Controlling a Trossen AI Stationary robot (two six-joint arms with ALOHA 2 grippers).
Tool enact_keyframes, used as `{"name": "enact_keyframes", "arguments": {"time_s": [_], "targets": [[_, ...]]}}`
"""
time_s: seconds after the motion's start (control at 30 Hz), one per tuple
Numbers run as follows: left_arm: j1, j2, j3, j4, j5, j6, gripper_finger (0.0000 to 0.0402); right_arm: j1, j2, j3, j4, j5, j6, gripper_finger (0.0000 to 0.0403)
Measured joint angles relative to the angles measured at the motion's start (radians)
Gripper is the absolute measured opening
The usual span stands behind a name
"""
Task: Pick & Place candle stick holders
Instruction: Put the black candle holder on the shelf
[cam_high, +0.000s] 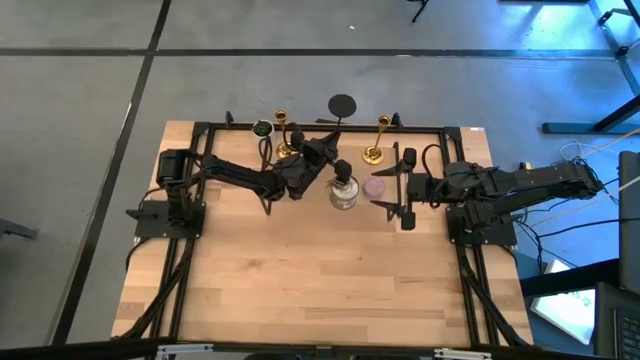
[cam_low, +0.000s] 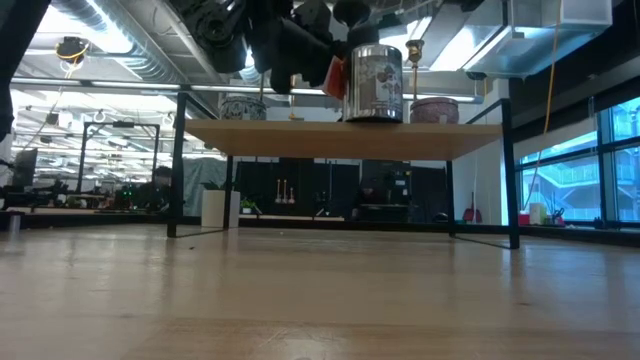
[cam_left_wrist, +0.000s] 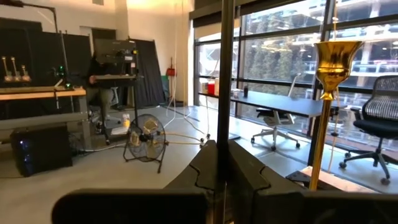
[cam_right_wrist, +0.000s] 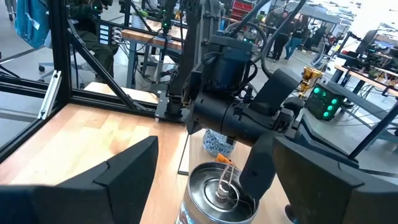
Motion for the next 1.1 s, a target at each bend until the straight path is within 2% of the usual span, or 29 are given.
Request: {"name": "enact_keyframes", "arguments": {"time_s": [0.13,0.77,0.97,1.03,1.1], "targets": [[-0.006,0.000,-0.001,0.038,0.001,0.056,0.0008,0.000,0.000,0.000,0.000,0.000,0.000,0.0316],[0.010,-0.008,-0.001,0.069,0.055,0.049,0.0008,0.000,0.000,0.000,0.000,0.002,0.000,0.0316],[0.011,-0.056,-0.001,0.055,0.074,0.081,0.0008,0.000,0.000,0.000,-0.001,0.002,0.000,0.0316],[0.010,-0.069,-0.001,0.031,0.093,0.088,0.0008,0.000,0.000,0.000,-0.002,0.002,0.000,0.0316],[0.010,-0.082,-0.001,-0.004,0.162,0.068,0.0008,0.000,0.000,0.000,-0.006,0.002,-0.001,0.0316]]}}
